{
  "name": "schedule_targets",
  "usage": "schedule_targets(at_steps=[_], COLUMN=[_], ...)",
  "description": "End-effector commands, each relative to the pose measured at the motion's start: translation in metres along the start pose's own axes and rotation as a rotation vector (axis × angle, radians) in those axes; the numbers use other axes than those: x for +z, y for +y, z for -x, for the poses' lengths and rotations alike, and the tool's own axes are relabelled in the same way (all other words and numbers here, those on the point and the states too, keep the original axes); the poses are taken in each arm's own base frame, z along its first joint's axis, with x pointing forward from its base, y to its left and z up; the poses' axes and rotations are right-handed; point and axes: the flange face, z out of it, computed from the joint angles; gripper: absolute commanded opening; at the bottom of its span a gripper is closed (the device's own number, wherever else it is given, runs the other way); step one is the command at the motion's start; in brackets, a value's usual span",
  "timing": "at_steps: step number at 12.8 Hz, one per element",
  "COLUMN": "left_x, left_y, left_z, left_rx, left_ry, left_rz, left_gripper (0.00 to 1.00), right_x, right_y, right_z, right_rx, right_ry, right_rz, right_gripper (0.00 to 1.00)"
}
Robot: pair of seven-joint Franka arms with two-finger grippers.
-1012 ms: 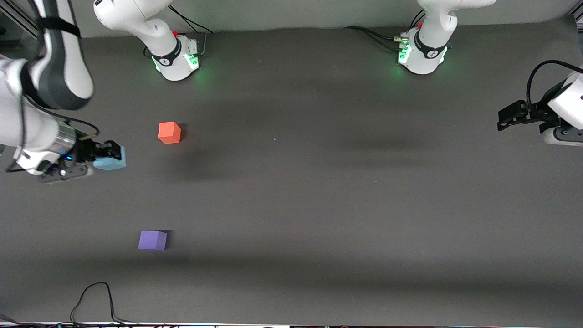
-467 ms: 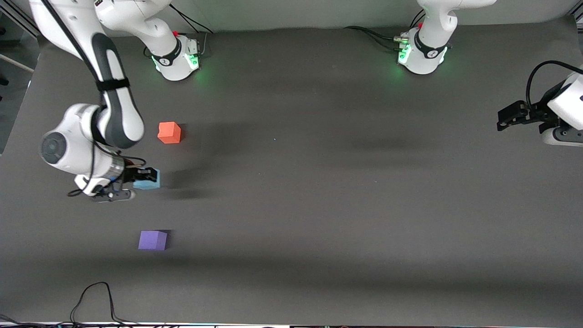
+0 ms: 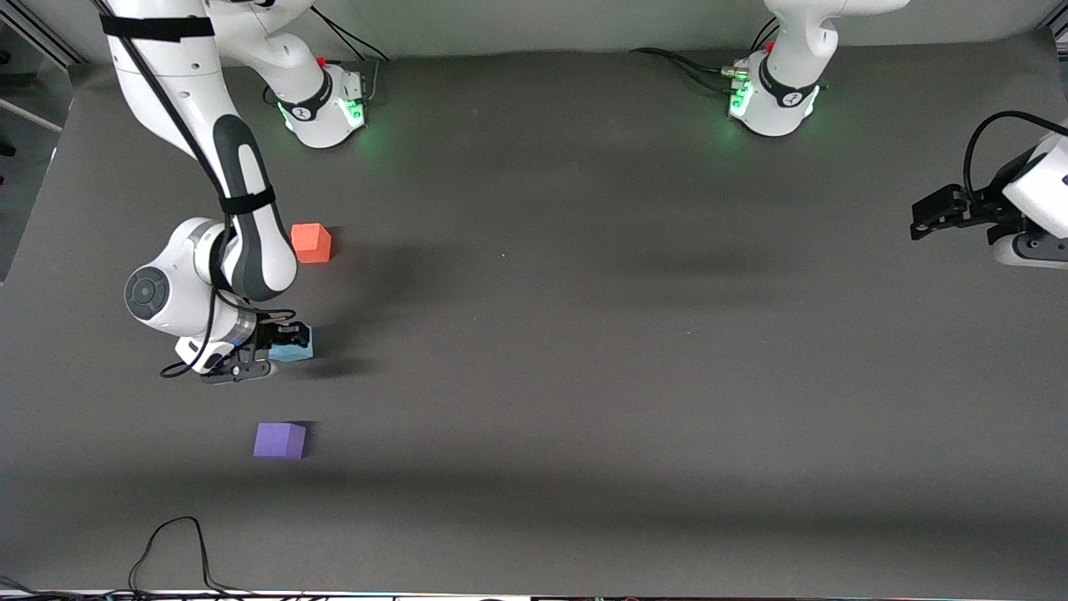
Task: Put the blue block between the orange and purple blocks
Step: 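Lower the blue cube between the orange and purple cubes with the right gripper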
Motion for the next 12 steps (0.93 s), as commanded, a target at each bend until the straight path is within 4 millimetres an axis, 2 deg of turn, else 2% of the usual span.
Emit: schedule_targets(at_steps=[1,4,5,6,7,8,10,12], left_x=[-0.004,-0.004,-0.004,-0.004,-0.004,-0.004,-0.004,-0.004], left_y=[0.001,0.001,0.001,0.002,0.002,0.002,0.002,0.002], left_z=[0.001,0.001,0.001,0.001,0.001,0.001,0.001,0.001], left_rx=[0.005,0.005,0.005,0.007,0.005,0.007,0.007,0.007], left_ry=[-0.003,-0.003,-0.003,-0.003,-0.003,-0.003,-0.003,-0.003], left_rz=[-0.012,-0.012,-0.012,-0.012,-0.01,-0.012,-0.012,-0.012], left_gripper=[1.0,1.0,1.0,1.0,1.0,1.0,1.0,1.0], right_x=[0.005,0.012,0.015,0.017,0.016,0.014,0.001,-0.023], right_y=[0.001,0.009,0.009,0.009,0.009,0.01,0.009,0.003], right_z=[-0.006,-0.004,-0.003,-0.003,-0.003,-0.003,-0.005,-0.004], right_rx=[-0.014,0.004,0.014,0.021,0.032,0.037,0.038,0.033], right_ry=[0.024,0.013,0.012,0.012,0.012,0.012,0.03,0.024], right_rz=[-0.009,-0.007,-0.012,-0.015,-0.017,-0.023,-0.037,-0.093], right_gripper=[0.09,0.11,0.17,0.44,0.95,1.0,1.0,1.0])
